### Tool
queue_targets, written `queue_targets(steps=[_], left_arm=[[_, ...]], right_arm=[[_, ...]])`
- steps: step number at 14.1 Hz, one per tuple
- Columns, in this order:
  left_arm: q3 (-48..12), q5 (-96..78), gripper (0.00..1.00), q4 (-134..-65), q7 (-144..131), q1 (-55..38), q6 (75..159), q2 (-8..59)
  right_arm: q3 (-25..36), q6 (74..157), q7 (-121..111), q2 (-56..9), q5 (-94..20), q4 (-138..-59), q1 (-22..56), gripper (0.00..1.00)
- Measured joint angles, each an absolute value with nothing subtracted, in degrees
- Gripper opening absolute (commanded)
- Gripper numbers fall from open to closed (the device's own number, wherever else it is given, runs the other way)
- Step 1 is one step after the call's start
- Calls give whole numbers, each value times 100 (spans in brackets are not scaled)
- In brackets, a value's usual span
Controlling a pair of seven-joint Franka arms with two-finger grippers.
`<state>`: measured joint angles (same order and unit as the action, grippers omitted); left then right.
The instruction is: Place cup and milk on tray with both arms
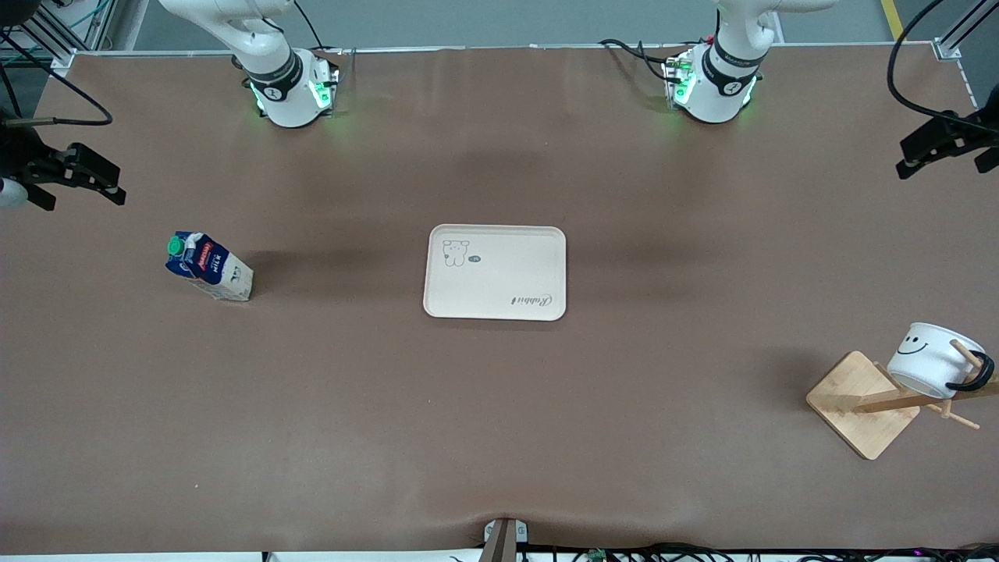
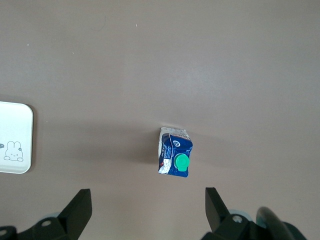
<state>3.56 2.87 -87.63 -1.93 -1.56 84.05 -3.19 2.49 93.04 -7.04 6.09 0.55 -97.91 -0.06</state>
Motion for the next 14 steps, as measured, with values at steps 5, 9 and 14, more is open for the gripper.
queue_targets(steps=[5, 9, 14], left_arm=[[368, 287, 100, -9360, -117, 309, 9384, -251], [367, 287, 100, -9646, -97, 453, 10029, -249], [381, -479, 100, -10172, 481, 1138, 10948, -263]], right_arm=[[249, 9303, -704, 606, 55, -9790, -6, 100], [250, 9303, -704, 604, 55, -9789, -6, 100], [252, 9295, -704, 598, 55, -9786, -7, 100]])
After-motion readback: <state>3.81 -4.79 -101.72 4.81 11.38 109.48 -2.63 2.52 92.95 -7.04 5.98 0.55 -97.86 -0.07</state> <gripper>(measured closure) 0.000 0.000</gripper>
